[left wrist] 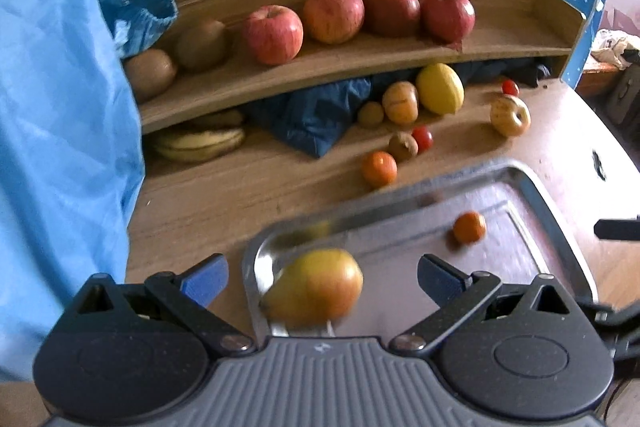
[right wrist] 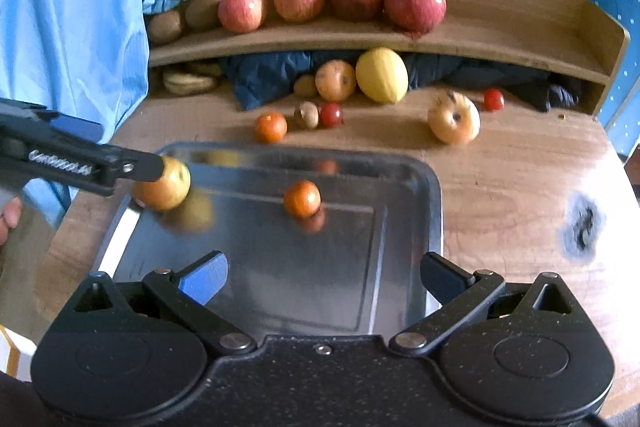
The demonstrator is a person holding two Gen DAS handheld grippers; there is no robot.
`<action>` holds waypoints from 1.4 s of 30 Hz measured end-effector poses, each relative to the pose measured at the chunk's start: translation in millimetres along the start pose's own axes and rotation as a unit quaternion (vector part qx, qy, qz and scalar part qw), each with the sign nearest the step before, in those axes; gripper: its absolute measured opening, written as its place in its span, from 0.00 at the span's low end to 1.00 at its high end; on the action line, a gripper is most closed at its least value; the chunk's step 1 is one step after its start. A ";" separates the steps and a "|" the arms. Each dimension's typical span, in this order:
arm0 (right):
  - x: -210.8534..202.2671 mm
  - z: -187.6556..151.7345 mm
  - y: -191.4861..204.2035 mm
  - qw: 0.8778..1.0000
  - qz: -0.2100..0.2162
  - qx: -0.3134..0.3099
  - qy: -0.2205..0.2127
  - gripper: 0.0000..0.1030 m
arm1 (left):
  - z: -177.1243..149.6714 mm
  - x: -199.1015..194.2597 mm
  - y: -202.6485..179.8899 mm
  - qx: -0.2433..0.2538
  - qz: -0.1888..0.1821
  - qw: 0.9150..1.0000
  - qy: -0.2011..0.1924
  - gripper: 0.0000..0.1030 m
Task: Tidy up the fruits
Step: 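Reach the left tool to another orange while the right tool reaches a cherry tomato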
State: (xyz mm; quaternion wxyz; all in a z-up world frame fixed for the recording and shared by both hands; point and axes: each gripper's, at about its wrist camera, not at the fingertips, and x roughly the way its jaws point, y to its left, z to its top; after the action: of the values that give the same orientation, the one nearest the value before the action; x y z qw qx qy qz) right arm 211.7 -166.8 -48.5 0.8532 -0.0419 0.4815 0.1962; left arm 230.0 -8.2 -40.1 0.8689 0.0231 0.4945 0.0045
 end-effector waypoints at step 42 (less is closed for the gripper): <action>118.3 84.5 3.4 0.974 -0.058 -0.217 -0.011 0.58 | 81.4 115.8 1.7 -0.013 -0.108 0.991 0.075 0.70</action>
State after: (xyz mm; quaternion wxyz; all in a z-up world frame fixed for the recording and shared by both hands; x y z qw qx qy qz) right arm 332.7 -106.9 -102.2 0.8388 -0.2522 0.4148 0.2464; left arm 359.2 -5.9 -97.9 0.8247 -0.0425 0.5581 -0.0811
